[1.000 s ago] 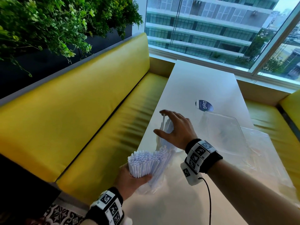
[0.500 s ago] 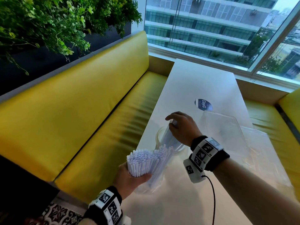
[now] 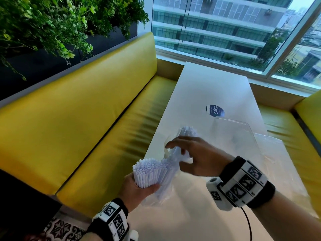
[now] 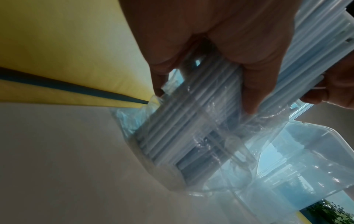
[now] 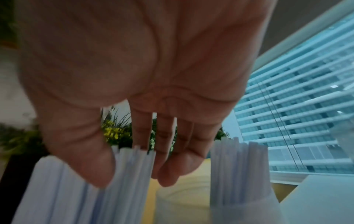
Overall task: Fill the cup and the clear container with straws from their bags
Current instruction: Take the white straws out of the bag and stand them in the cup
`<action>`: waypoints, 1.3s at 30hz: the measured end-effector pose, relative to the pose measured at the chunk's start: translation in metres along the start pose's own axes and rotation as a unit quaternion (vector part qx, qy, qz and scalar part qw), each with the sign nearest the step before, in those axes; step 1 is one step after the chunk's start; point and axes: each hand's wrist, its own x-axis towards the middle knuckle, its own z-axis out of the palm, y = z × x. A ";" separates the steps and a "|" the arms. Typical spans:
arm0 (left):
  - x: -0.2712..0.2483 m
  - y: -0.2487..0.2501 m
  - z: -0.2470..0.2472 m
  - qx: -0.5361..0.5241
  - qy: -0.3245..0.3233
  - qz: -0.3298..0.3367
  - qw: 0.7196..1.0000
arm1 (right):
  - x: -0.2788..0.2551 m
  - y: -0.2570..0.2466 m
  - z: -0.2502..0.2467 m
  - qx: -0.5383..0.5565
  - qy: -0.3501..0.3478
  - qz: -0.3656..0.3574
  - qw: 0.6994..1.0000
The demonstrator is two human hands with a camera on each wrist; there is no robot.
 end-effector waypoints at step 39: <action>-0.001 0.002 -0.001 -0.012 0.009 0.000 1.000 | -0.003 -0.012 0.055 0.254 0.249 0.060 0.933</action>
